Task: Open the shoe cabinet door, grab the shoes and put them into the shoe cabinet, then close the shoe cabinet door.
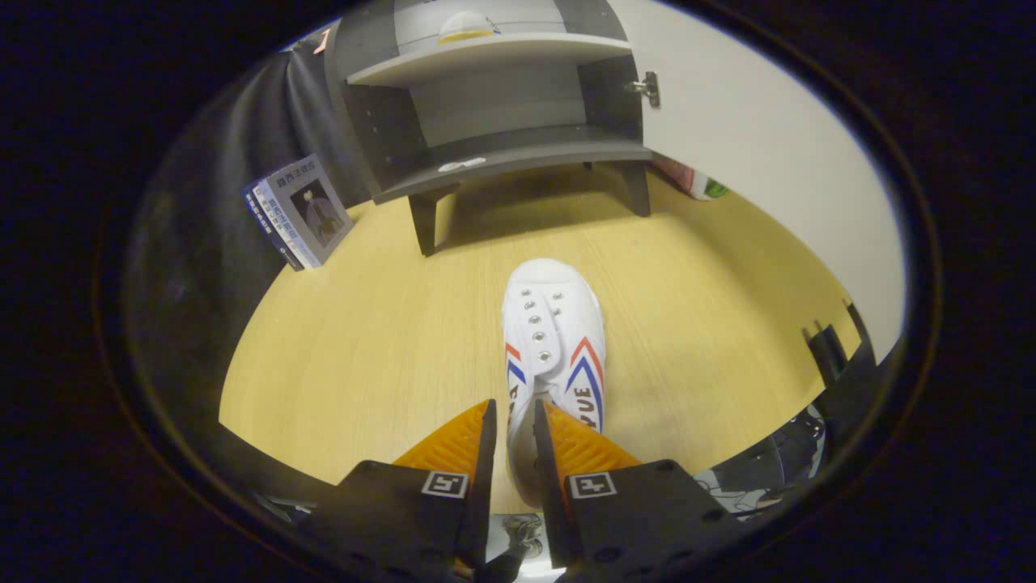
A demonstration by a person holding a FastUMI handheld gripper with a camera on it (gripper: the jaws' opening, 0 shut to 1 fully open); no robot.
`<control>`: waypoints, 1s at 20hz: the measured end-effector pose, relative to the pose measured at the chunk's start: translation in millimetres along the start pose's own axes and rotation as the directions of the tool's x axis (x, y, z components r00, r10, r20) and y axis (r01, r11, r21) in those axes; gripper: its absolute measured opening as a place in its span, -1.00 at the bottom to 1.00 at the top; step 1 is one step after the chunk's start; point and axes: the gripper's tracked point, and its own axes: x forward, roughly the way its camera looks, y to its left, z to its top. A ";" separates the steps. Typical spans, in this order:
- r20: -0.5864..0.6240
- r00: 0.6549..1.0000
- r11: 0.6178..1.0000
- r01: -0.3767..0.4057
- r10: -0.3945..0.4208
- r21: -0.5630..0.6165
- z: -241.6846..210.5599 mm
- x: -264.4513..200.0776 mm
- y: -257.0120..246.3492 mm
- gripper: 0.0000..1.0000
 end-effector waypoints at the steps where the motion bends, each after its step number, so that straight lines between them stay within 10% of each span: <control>1: 0.004 1.000 1.000 -0.002 0.002 -0.004 -0.8 5.4 0.8 -0.38; 16: 0.199 0.977 0.995 0.091 -0.081 -0.038 16.7 45.1 -4.8 -0.39; 20: 0.203 0.976 0.992 0.094 -0.075 -0.082 13.8 38.3 -0.6 -0.77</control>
